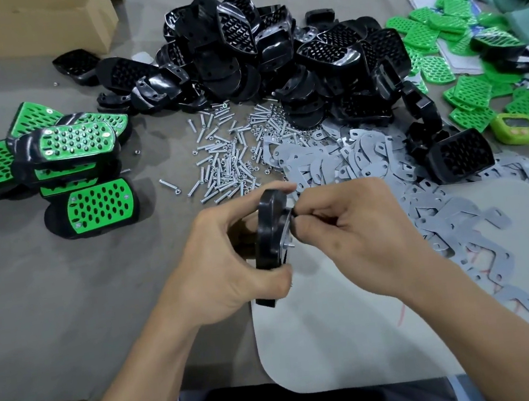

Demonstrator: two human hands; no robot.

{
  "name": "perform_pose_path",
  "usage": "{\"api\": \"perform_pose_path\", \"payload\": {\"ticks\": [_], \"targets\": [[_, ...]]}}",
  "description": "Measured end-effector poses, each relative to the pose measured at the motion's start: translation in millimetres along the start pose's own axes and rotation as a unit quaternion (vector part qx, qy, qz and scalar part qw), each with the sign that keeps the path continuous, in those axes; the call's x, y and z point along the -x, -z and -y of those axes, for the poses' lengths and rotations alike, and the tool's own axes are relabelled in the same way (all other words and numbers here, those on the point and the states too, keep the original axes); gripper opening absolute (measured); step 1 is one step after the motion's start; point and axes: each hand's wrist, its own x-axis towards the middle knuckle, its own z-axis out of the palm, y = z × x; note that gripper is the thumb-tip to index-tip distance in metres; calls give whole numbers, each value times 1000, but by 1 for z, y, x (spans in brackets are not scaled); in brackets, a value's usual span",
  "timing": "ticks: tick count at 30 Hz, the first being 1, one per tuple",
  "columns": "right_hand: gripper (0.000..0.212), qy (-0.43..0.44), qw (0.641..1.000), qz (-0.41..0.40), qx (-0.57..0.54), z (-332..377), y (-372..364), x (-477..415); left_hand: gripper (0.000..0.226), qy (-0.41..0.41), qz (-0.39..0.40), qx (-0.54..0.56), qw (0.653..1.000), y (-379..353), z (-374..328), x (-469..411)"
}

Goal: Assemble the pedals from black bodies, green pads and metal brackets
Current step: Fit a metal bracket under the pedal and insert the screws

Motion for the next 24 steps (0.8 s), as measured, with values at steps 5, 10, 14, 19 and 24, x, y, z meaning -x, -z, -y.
{"api": "perform_pose_path", "payload": {"ticks": [5,10,14,19,24], "targets": [[29,-125,964,22,-233,3,-7,3,84,-19,-20,-81,996,-1,2,3],[30,-280,823,90,-485,-10,-8,2,85,-55,-21,-218,974,1,-7,2],[20,-173,963,39,-204,-15,-6,0,86,-36,-32,-226,973,0,-5,1],[17,-72,995,-17,-72,-14,-8,4,85,-22,-38,-175,984,-5,-2,1],[30,-234,910,-1,-343,-13,-16,2,85,-28,-35,-210,977,-5,-4,1]]}}
